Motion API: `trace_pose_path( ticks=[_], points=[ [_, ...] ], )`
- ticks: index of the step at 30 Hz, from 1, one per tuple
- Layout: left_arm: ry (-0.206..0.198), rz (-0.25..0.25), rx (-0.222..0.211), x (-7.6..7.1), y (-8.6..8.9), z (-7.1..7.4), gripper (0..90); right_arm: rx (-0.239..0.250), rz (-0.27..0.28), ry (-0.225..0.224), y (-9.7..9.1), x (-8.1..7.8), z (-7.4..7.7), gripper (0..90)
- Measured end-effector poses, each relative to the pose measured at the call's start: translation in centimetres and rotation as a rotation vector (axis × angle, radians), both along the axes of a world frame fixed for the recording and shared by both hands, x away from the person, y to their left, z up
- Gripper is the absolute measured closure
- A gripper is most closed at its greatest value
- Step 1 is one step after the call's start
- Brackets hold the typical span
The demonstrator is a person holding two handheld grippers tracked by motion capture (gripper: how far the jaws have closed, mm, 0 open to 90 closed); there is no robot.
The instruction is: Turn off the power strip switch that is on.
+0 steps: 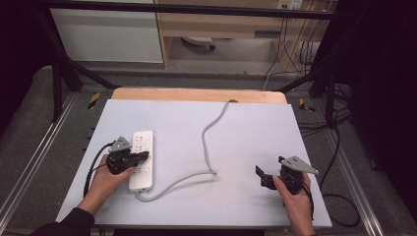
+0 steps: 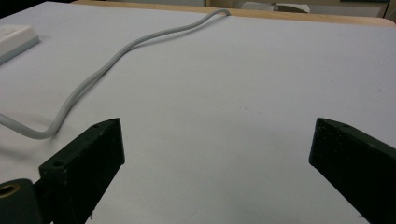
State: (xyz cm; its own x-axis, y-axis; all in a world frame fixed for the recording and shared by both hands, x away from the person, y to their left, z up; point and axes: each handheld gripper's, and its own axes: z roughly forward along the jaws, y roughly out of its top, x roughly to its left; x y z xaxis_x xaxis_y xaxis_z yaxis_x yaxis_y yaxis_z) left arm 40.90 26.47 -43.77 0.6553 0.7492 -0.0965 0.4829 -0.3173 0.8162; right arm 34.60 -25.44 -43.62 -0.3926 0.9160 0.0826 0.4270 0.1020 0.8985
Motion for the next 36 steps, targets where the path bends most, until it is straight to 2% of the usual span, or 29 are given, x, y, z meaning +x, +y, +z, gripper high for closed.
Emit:
trace_pose_path(
  ticks=[36],
  points=[
    [-0.003, 0.003, -0.001, -0.15, -0.07, -0.15, 90.0, -0.007, 0.003, 0.001, 0.07, 0.00, -0.03, 3.7]
  ],
)
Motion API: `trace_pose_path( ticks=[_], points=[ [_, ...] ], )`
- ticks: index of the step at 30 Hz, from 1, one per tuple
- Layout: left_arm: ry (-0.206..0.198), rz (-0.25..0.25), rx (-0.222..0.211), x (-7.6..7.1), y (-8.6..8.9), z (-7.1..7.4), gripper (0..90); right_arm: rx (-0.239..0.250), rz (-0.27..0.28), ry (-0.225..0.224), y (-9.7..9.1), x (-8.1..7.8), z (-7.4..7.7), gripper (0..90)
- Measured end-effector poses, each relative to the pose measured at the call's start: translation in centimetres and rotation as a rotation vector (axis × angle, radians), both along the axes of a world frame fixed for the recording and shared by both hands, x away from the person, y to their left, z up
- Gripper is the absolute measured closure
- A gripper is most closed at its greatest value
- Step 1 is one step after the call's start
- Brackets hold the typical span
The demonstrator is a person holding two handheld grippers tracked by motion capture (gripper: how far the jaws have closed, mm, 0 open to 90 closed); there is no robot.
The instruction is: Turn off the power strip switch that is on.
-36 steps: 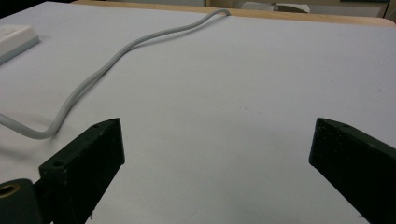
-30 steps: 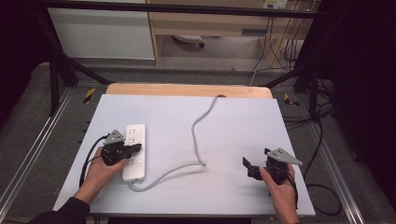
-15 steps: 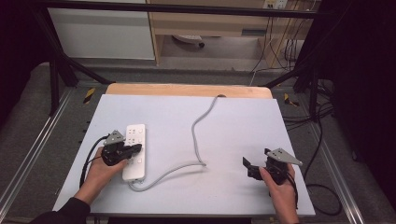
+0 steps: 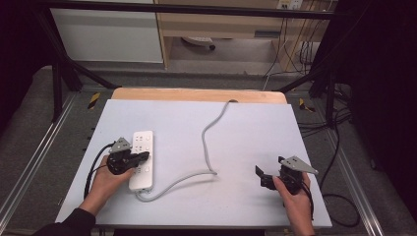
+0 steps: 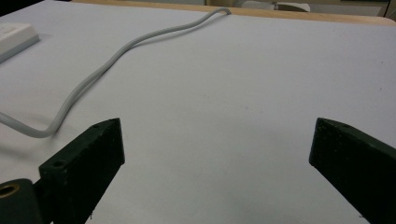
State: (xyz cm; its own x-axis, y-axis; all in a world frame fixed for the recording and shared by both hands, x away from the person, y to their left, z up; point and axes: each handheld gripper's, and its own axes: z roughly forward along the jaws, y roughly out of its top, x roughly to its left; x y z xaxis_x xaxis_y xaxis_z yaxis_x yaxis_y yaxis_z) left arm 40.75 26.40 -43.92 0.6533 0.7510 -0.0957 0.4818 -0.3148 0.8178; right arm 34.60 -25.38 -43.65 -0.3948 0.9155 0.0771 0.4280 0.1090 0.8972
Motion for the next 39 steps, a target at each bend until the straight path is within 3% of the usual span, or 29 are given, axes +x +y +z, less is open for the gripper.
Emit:
trace_pose_path(
  ticks=[39],
  points=[
    [-0.005, 0.001, 0.019, -0.08, -0.16, -0.02, 90.0, 0.001, 0.000, 0.003, 0.01, -0.04, 0.00, 3.7]
  ],
)
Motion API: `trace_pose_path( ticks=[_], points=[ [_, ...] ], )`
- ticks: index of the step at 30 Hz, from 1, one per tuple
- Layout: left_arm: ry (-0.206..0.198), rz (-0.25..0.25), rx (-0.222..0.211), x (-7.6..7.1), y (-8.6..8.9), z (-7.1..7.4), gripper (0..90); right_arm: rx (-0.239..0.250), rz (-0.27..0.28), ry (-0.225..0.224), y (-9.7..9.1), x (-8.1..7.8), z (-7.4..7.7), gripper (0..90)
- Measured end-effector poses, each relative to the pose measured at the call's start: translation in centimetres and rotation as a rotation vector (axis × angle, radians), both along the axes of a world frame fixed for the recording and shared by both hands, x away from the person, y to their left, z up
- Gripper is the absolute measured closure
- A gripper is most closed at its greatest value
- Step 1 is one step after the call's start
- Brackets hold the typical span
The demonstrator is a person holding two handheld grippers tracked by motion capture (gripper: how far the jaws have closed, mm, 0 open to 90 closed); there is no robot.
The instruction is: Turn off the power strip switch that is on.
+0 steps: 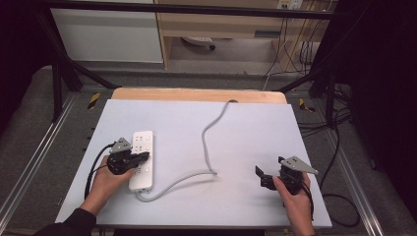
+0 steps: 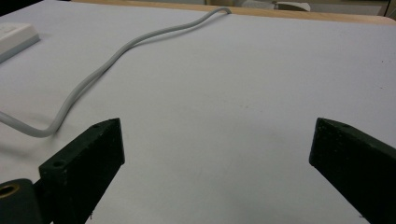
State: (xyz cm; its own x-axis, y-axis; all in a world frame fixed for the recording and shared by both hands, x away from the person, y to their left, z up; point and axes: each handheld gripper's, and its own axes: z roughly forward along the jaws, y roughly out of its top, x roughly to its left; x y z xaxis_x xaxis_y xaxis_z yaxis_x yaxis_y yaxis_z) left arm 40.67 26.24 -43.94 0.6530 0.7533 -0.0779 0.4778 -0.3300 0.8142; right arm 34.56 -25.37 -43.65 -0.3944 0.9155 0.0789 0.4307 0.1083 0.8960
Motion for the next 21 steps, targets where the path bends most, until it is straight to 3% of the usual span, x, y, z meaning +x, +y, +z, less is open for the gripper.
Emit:
trace_pose_path(
  ticks=[21],
  points=[
    [0.001, -0.001, -0.005, 0.07, 0.06, 0.02, 90.0, 0.000, 0.000, 0.000, -0.01, 0.03, -0.02, 3.7]
  ],
)
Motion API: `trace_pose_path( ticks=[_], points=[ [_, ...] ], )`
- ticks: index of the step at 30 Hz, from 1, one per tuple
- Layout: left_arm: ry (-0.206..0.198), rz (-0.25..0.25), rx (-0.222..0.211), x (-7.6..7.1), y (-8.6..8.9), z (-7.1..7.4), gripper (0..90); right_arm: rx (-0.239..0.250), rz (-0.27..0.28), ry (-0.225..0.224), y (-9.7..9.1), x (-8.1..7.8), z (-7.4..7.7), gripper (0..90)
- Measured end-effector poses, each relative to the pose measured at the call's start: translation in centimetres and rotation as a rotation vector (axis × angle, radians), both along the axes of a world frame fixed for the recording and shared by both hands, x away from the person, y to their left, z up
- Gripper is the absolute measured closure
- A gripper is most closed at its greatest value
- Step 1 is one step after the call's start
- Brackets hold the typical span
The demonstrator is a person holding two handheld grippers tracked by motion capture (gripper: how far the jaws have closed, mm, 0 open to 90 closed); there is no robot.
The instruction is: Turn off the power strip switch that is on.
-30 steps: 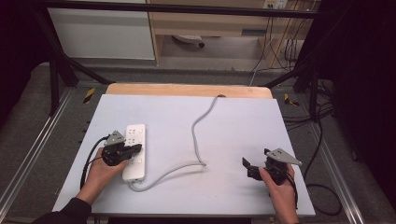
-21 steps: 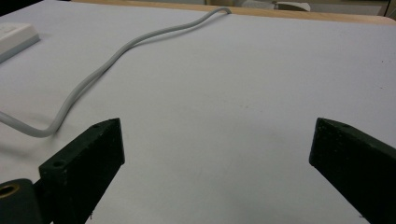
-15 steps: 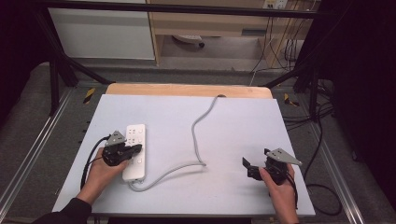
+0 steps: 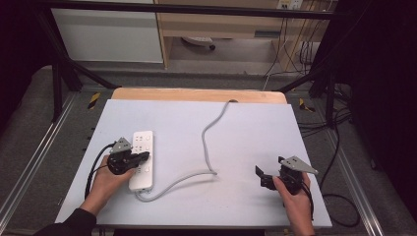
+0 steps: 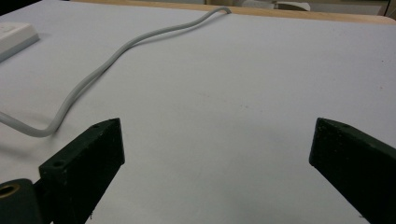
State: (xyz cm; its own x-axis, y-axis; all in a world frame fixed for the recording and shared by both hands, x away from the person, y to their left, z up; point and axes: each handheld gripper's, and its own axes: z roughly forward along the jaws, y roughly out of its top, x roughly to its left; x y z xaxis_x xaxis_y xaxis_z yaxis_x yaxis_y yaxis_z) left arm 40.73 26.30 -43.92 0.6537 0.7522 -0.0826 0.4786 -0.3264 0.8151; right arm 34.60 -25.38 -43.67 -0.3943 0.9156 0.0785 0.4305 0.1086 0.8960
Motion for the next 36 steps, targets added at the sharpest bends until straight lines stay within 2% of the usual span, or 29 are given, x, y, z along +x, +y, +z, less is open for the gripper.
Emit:
trace_pose_path(
  ticks=[13, 15, 36],
  points=[
    [-0.009, 0.004, 0.006, 0.04, 0.05, -0.01, 90.0, 0.001, -0.001, 0.000, -0.02, -0.01, 0.01, 3.7],
    [-0.019, 0.006, -0.016, 0.02, 0.13, 0.12, 90.0, 0.002, -0.001, 0.000, -0.02, -0.01, 0.02, 3.7],
    [-0.013, 0.002, -0.021, 0.00, 0.10, 0.16, 90.0, 0.004, -0.002, -0.004, -0.01, -0.01, 0.04, 3.7]
  ],
)
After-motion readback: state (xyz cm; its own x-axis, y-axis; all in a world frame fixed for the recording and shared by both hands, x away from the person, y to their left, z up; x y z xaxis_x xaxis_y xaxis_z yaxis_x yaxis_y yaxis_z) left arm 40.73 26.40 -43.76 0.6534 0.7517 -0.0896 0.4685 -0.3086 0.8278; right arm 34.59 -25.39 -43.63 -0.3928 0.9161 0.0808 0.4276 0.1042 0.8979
